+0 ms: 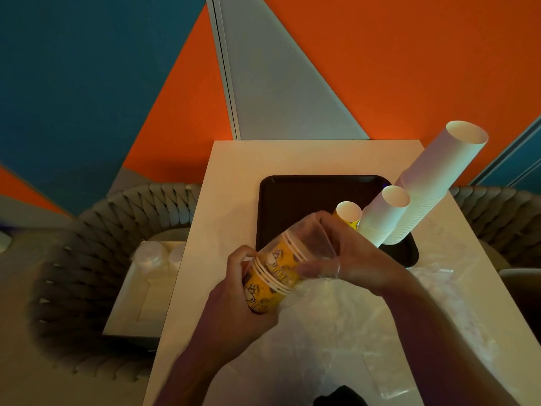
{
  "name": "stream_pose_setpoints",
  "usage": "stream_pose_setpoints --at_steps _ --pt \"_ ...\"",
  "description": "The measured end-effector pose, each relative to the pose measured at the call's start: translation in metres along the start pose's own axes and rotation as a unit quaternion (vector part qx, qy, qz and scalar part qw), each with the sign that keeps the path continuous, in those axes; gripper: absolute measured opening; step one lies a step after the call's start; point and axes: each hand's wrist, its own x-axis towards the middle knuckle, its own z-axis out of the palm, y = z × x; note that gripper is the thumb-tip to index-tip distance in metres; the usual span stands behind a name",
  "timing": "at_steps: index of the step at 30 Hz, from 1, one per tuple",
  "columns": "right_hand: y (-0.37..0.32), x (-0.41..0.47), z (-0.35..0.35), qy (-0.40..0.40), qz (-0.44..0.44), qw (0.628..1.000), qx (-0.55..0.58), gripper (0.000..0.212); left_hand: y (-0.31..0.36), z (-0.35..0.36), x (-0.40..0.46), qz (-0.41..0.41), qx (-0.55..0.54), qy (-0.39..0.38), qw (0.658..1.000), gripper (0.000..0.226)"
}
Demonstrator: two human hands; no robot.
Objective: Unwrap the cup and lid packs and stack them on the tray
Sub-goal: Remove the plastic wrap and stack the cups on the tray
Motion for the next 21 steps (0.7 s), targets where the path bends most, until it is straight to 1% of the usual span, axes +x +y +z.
stream_pose_setpoints --at_steps 2,4,7,9,11,16,19,21 --pt "0.001 -0.002 -0.004 0.017 0.009 0.999 0.031 0.067 -0.001 -0.001 0.0 -0.003 -0.003 0.004 1.0 0.096" --pt "0.001 -0.003 -0.007 0.027 -0.001 0.998 0.053 0.073 -0.001 -0.002 0.001 -0.008 -0.015 0.01 1.0 0.095" --pt "0.001 -0.007 -0.012 0.026 -0.015 0.999 0.026 0.067 -0.002 -0.004 0.001 -0.017 -0.04 0.026 0.999 0.092" --pt "0.003 -0.009 -0.013 0.021 -0.013 1.0 0.007 0.061 -0.003 -0.005 0.002 -0.018 -0.044 0.035 0.998 0.089" --pt "0.006 -0.009 -0.011 0.018 -0.002 1.0 -0.006 0.06 -0.002 -0.006 0.002 -0.017 -0.042 0.038 0.998 0.089" --pt "0.013 -0.007 -0.001 0.025 -0.001 0.991 -0.131 0.069 -0.001 -0.002 0.002 -0.023 -0.034 0.023 0.999 0.09" --pt "0.019 -0.002 0.001 0.034 -0.018 0.976 -0.215 0.066 -0.003 0.0 0.0 -0.024 -0.029 0.012 0.999 0.094" --pt "0.026 0.0 0.002 0.039 -0.034 0.971 -0.231 0.06 -0.003 0.001 -0.001 -0.022 -0.031 0.01 0.999 0.096"
